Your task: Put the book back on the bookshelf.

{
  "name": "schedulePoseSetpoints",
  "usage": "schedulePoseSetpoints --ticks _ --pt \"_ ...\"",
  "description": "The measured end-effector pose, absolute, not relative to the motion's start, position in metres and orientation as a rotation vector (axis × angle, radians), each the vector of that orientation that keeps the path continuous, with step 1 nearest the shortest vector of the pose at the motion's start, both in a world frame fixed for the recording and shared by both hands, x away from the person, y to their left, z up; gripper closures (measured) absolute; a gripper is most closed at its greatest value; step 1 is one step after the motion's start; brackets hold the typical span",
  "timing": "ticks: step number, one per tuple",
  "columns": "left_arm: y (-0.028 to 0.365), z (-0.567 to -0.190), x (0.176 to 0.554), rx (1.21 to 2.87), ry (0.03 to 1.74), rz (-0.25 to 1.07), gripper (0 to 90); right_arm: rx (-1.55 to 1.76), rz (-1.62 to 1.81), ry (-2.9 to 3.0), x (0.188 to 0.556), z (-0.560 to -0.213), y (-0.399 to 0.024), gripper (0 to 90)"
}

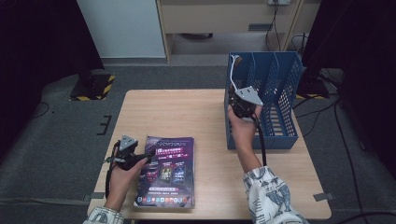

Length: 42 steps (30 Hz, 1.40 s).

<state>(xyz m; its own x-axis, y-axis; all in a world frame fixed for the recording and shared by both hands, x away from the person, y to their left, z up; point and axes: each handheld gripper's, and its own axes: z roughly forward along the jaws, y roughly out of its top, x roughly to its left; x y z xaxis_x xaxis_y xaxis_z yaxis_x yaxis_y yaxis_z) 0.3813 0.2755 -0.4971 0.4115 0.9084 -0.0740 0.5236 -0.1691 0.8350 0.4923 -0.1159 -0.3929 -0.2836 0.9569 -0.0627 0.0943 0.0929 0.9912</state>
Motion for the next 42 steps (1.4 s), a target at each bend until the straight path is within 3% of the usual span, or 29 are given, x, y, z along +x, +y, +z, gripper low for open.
schedulePoseSetpoints --ticks 9,18,35,42 --pt "0.275 -0.497 0.381 1.831 1.233 0.579 11.8 1.085 1.309 1.540 0.491 -0.393 -0.118 76.9" --pt "0.275 -0.497 0.381 1.831 1.233 0.580 11.7 1.083 1.316 1.563 0.489 -0.395 -0.121 65.2" --pt "0.274 -0.497 0.381 1.834 1.231 0.580 11.7 1.090 1.366 1.627 0.477 -0.397 -0.126 27.8" --pt "0.274 -0.497 0.381 1.838 1.228 0.576 11.5 1.087 1.375 1.675 0.472 -0.399 -0.126 18.3"
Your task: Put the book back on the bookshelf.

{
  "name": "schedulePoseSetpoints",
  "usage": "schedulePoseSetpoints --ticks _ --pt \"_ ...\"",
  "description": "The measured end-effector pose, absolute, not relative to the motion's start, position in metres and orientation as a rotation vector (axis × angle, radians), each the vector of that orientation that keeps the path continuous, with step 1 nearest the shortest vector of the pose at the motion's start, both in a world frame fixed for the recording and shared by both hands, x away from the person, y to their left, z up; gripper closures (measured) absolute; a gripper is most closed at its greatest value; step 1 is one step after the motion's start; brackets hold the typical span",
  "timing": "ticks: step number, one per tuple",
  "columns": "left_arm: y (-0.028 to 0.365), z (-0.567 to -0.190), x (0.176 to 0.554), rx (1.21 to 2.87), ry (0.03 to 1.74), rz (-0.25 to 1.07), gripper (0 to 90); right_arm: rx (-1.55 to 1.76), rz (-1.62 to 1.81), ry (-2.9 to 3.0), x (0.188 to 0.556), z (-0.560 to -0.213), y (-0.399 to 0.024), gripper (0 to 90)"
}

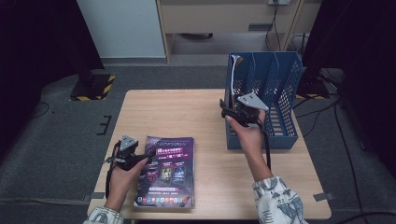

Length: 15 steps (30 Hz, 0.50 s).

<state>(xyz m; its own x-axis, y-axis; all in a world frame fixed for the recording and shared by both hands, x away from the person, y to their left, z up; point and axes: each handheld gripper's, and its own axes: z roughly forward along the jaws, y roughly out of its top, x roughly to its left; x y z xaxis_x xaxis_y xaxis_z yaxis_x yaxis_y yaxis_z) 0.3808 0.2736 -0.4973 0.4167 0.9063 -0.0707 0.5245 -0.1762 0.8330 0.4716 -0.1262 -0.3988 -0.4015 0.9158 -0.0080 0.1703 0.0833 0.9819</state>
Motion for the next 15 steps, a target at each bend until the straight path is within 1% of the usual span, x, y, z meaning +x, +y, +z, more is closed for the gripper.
schedulePoseSetpoints --ticks 6,15 --pt "0.274 -0.497 0.380 1.835 1.229 0.583 11.3 1.084 1.383 1.707 0.464 -0.399 -0.126 12.7" --pt "0.274 -0.496 0.380 1.834 1.211 0.579 10.4 1.081 1.344 1.764 0.446 -0.409 -0.130 10.0"
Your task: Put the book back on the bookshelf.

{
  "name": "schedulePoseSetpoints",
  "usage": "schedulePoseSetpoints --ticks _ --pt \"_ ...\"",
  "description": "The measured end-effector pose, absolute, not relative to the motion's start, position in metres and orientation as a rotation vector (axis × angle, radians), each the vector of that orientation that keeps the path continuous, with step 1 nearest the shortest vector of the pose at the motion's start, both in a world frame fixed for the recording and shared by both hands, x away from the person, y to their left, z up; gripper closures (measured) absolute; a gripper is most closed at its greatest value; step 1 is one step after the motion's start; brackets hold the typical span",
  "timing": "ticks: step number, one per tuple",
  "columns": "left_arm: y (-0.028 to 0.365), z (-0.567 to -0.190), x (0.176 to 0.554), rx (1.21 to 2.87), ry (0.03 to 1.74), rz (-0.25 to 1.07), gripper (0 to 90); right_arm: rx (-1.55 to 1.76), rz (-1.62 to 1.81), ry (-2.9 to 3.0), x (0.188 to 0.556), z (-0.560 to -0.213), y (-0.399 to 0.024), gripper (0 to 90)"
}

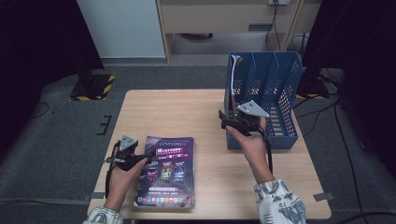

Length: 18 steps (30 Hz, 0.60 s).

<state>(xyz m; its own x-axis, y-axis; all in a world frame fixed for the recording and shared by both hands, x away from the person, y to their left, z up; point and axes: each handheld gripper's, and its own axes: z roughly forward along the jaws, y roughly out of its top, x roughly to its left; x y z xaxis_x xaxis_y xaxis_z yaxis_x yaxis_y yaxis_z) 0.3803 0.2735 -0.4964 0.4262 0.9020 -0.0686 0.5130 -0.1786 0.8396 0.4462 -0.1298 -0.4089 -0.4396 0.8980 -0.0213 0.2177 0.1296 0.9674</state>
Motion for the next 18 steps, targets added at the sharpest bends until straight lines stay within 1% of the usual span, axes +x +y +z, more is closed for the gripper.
schedulePoseSetpoints --ticks 5,10,18 --pt "0.272 -0.496 0.379 1.866 1.197 0.611 10.4 1.087 1.334 1.781 0.435 -0.417 -0.137 8.8" --pt "0.273 -0.496 0.379 1.858 1.197 0.613 10.5 1.082 1.327 1.803 0.421 -0.426 -0.145 8.4" --pt "0.275 -0.497 0.379 1.879 1.185 0.630 17.0 1.037 1.269 1.888 0.382 -0.446 -0.148 9.9"
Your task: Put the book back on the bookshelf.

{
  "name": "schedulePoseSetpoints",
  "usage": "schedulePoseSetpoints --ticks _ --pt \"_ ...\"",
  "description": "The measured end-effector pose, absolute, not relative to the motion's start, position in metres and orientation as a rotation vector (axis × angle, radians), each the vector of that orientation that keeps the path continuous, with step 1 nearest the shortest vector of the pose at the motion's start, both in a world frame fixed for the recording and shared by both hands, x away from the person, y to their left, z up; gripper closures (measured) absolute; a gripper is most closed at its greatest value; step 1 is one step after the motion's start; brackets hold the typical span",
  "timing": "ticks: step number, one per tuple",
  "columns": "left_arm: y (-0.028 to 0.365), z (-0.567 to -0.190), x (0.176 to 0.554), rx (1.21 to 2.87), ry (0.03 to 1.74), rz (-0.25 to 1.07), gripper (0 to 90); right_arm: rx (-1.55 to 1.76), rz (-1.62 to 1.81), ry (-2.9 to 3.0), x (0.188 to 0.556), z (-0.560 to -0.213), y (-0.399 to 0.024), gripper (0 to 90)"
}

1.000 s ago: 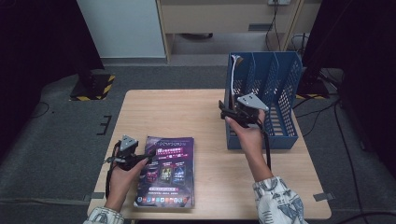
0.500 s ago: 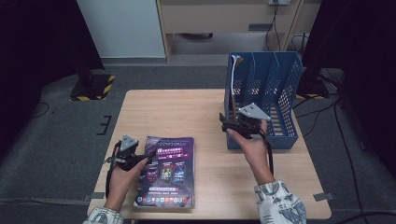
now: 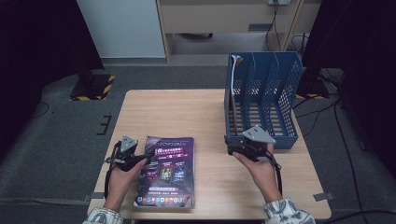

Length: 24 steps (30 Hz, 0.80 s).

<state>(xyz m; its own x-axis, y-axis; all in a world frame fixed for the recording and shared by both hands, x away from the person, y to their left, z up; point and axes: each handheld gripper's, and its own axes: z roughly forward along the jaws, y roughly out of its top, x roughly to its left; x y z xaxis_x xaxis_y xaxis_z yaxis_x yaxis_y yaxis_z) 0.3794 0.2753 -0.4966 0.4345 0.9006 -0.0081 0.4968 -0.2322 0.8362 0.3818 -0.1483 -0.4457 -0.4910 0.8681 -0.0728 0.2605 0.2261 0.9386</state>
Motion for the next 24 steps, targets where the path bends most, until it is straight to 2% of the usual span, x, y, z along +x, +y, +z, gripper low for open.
schedulePoseSetpoints --ticks 2,7,10,13,18,24 --pt "0.274 -0.497 0.380 1.892 1.184 0.625 19.6 1.032 1.278 1.898 0.373 -0.450 -0.148 10.3" --pt "0.271 -0.500 0.383 1.922 1.184 0.626 19.5 0.987 1.334 1.954 0.367 -0.457 -0.134 8.9" --pt "0.272 -0.500 0.385 1.912 1.199 0.622 15.3 0.960 1.334 2.003 0.368 -0.463 -0.126 8.6" --pt "0.273 -0.504 0.388 1.908 1.216 0.573 14.5 0.892 1.292 2.065 0.366 -0.475 -0.115 12.0" --pt "0.269 -0.506 0.388 1.940 1.188 0.536 23.0 0.860 1.255 2.116 0.363 -0.482 -0.104 14.7" --pt "0.268 -0.511 0.389 1.963 1.190 0.514 23.0 0.827 1.233 2.148 0.362 -0.488 -0.096 15.7"
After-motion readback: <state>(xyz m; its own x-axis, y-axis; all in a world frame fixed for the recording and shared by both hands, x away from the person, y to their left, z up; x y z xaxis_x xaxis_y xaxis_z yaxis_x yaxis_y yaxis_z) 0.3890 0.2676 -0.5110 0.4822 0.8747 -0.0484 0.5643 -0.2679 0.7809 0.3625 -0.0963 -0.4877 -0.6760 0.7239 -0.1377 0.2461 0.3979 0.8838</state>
